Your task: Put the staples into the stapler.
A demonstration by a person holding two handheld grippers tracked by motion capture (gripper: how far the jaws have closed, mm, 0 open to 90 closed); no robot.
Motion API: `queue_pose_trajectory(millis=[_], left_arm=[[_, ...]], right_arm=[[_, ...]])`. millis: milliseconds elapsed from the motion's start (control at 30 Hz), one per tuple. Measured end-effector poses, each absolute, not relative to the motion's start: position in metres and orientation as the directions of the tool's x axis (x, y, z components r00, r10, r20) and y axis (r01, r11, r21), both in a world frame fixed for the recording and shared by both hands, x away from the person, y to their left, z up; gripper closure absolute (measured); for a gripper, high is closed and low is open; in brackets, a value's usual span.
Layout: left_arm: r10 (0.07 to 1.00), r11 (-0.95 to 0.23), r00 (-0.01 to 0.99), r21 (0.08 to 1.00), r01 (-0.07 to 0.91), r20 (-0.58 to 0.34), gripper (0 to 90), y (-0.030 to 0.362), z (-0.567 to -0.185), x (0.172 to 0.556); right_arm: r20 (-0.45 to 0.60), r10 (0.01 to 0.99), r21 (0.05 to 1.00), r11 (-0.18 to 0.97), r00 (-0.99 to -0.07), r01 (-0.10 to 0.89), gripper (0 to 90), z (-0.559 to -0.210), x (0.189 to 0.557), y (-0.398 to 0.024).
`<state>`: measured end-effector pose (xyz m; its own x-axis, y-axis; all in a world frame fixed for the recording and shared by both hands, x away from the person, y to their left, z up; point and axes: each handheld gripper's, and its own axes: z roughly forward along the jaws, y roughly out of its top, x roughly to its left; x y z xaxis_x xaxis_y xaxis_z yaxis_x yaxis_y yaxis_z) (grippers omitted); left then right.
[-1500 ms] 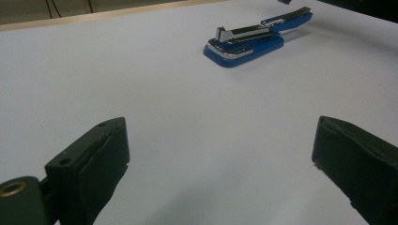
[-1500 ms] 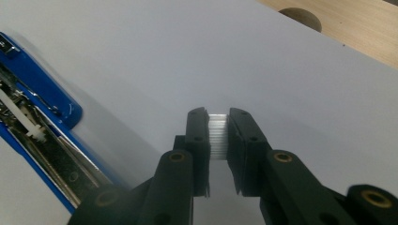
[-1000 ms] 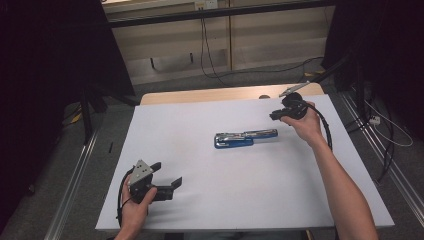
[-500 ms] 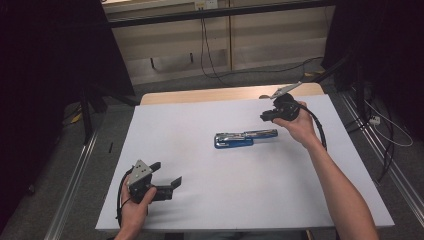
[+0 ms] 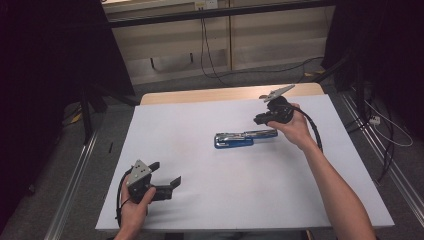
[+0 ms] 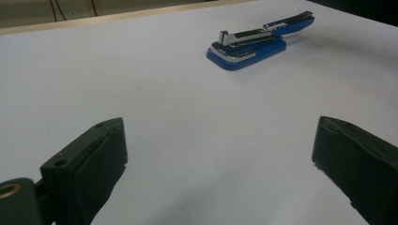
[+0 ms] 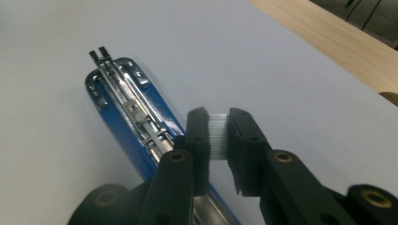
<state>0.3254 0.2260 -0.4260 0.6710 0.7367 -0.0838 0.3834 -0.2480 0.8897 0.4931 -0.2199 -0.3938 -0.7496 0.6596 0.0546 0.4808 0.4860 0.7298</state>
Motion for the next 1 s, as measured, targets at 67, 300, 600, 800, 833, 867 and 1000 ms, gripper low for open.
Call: queue_pose_trajectory(millis=[67,300,600,800,833,867,1000], left_arm=[[0.737,-0.250,0.671,0.888,0.385,-0.083,3.8,0.226,-0.426,0.325],[0.737,-0.248,0.670,0.889,0.385,-0.084,3.8,0.227,-0.426,0.325],[0.734,-0.253,0.674,0.888,0.384,-0.083,3.8,0.226,-0.426,0.325],[0.735,-0.251,0.673,0.888,0.384,-0.083,3.8,0.226,-0.426,0.326],[0.735,-0.251,0.673,0.888,0.384,-0.083,3.8,0.226,-0.426,0.326],[0.735,-0.251,0.673,0.888,0.385,-0.084,3.8,0.226,-0.426,0.326],[0.735,-0.254,0.673,0.888,0.384,-0.081,3.8,0.226,-0.426,0.326]], right_arm=[[0.049,0.648,0.731,0.496,-0.760,0.469,79.2,-0.393,0.492,-0.215],[0.051,0.631,0.735,0.501,-0.774,0.457,79.2,-0.392,0.493,-0.208],[0.065,0.609,0.739,0.504,-0.791,0.448,79.2,-0.392,0.492,-0.199],[0.065,0.592,0.742,0.509,-0.803,0.436,79.2,-0.393,0.491,-0.192],[0.067,0.588,0.745,0.508,-0.806,0.433,79.2,-0.392,0.491,-0.191],[0.063,0.585,0.744,0.512,-0.809,0.428,79.2,-0.392,0.492,-0.190],[0.057,0.568,0.751,0.517,-0.821,0.410,79.2,-0.391,0.491,-0.186]])
